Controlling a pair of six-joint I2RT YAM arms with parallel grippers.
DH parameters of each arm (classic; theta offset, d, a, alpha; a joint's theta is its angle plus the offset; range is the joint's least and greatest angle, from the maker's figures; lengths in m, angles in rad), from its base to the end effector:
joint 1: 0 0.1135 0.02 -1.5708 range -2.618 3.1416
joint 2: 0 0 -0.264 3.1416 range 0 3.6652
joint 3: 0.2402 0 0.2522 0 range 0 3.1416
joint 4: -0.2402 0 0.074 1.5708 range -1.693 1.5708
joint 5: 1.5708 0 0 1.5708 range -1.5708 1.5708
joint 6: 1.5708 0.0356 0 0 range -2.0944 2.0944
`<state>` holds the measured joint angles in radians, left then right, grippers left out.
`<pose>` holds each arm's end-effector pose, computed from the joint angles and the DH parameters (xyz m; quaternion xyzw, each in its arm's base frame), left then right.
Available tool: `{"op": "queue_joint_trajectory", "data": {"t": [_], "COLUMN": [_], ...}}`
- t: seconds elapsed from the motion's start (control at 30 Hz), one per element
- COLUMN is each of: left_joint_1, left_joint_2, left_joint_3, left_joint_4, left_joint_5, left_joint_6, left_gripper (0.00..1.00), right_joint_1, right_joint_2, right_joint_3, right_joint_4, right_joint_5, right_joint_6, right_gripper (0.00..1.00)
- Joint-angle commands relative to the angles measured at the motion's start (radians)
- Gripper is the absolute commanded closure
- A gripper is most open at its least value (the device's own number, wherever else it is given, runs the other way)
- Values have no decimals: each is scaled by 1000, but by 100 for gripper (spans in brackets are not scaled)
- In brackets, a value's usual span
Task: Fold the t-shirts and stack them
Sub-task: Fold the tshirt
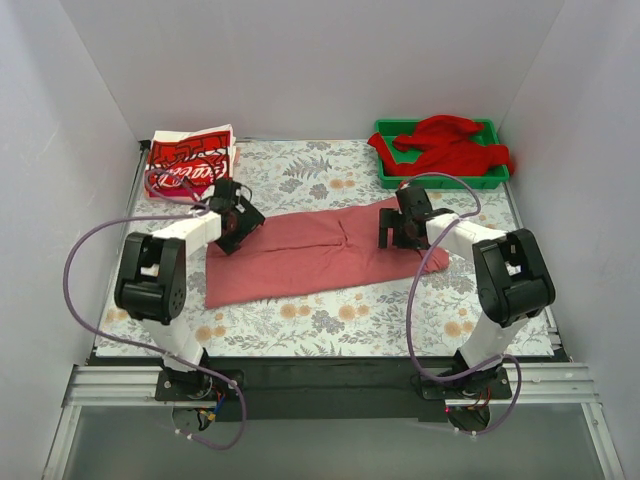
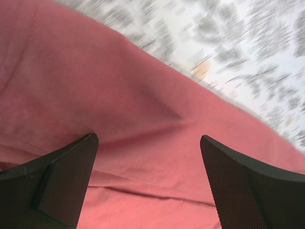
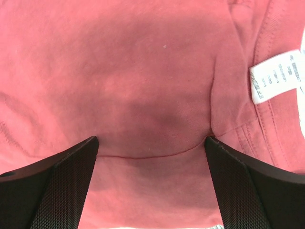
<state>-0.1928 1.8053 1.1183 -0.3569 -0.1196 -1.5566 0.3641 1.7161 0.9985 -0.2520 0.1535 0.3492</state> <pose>0.3578 -0.0655 0.1668 -0.6195 0.7384 -0.1625 0.2110 0.3234 0.1174 0.1688 0.0156 0.9525 0.0344 0.3022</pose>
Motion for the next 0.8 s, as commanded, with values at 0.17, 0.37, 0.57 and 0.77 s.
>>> {"op": "queue_joint_trajectory", "data": {"t": [0.17,0.37,0.57,0.77], "left_joint_1": [-8,-72,-192,-339], "left_joint_2": [-417,-526,-488,-403], "left_joint_3": [-388,-488,-439,-419], "left_joint_4": [-214,-218,-214,-134], "left_joint_5": [-115,-36,8,151], "left_joint_6": [-169,-211,-224,-230], "left_gripper": [11,11,11,11], "right_joint_1": [159,252,213,64], "right_joint_2": [232,477,784,967], "right_joint_3": [178,546,1014,1298], "right_joint_4": [59,-19,-127,17], "right_joint_5": [-144,-203,-180,-265], "right_joint_6": [-65,-131,-190,-26], "right_gripper": [2,2,2,2]}}
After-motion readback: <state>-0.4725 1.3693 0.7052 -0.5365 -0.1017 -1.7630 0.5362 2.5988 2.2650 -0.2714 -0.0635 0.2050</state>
